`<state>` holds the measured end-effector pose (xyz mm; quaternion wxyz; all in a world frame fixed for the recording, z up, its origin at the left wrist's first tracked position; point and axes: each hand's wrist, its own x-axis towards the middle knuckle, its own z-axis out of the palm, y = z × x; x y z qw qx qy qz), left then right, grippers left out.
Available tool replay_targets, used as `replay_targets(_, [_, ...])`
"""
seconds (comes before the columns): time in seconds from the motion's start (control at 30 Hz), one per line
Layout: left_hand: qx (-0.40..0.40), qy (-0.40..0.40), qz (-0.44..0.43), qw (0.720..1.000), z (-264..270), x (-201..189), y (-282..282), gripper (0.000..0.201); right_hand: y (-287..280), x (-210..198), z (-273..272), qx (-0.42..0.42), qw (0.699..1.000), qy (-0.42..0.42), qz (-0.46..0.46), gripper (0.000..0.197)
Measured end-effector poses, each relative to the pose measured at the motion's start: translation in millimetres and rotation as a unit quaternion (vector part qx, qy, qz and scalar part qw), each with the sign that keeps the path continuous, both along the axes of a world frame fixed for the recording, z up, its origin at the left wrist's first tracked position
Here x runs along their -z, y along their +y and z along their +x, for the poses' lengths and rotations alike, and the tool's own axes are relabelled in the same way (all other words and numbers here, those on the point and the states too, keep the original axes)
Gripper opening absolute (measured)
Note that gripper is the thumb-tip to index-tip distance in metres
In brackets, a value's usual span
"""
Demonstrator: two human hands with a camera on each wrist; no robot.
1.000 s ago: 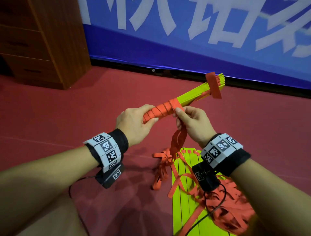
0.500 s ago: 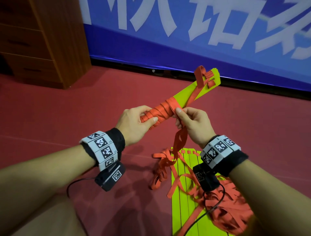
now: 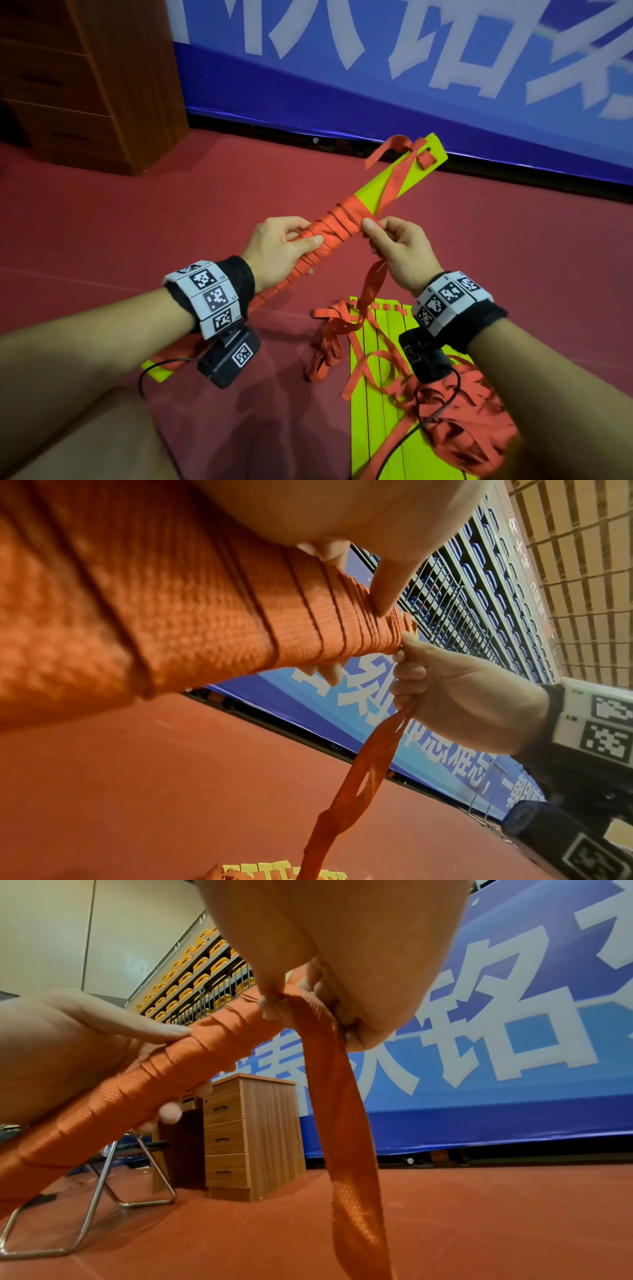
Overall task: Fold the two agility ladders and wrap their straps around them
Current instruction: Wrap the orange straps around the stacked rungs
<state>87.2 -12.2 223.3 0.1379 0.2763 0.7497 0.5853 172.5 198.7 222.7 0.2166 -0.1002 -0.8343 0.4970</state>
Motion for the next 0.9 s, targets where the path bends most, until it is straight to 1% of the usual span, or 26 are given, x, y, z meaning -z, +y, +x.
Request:
replay_targets(0.07, [0.01,-0.014,0.002,1.0,-1.9,0.3,0.3,0.01,0.0,-0.8,-0.2,-0.004,1.0,-0.024,-0.014,0.034])
replay_targets(0.2, [0.04,-0.041,-0.015,0.998,-1.0,-2.8,-1.3,0.024,-3.7,-2.7,-0.7,-0.04,0.995,-0.035,-0.081,0.037])
replay_targets(0.3, [0.049,-0.033,-0.041,0.997,4.8,-5.0,0.7,0.028,-9.9,-4.2,-1.5,-0.023,0.993,-0.041,-0.112,0.039])
replay_targets(0.33, [0.042,-0.016,-0.057,0.997,6.2,-5.0,1.9,0.033,-12.3,-5.2,-1.7,-0.012,0.989,-0.043,-0.139,0.039])
replay_targets(0.43, [0.01,0.079,-0.127,0.989,4.7,-3.6,3.3,0.058,-17.8,-11.5,-1.8,0.017,0.97,-0.045,-0.238,0.036])
replay_targets(0.53, [-0.011,0.175,-0.182,0.968,5.9,-0.8,6.3,0.076,-20.6,-15.1,-3.1,0.054,0.955,-0.052,-0.288,0.033])
replay_targets(0.6, [-0.024,0.249,-0.205,0.946,10.5,2.0,10.1,0.082,-21.1,-15.3,-4.4,0.079,0.942,-0.054,-0.32,0.029])
replay_targets(0.63, [-0.03,0.275,-0.208,0.938,12.3,3.4,11.7,0.081,-21.5,-15.6,-4.5,0.088,0.937,-0.055,-0.333,0.025])
replay_targets(0.7, [-0.036,0.308,-0.211,0.927,14.6,5.0,13.5,0.071,-22.2,-16.4,-3.9,0.094,0.935,-0.055,-0.336,0.023])
replay_targets(0.77, [-0.045,0.335,-0.212,0.917,15.4,5.5,14.2,0.058,-20.9,-16.2,-2.0,0.078,0.945,-0.047,-0.314,0.03])
replay_targets(0.83, [-0.053,0.342,-0.195,0.918,15.0,5.3,13.5,0.049,-18.8,-16.7,0.4,0.055,0.963,-0.037,-0.261,0.04])
replay_targets(0.9, [-0.055,0.346,-0.177,0.92,13.1,5.3,11.2,0.045,-16.4,-18.1,3.2,0.046,0.981,-0.025,-0.188,0.044])
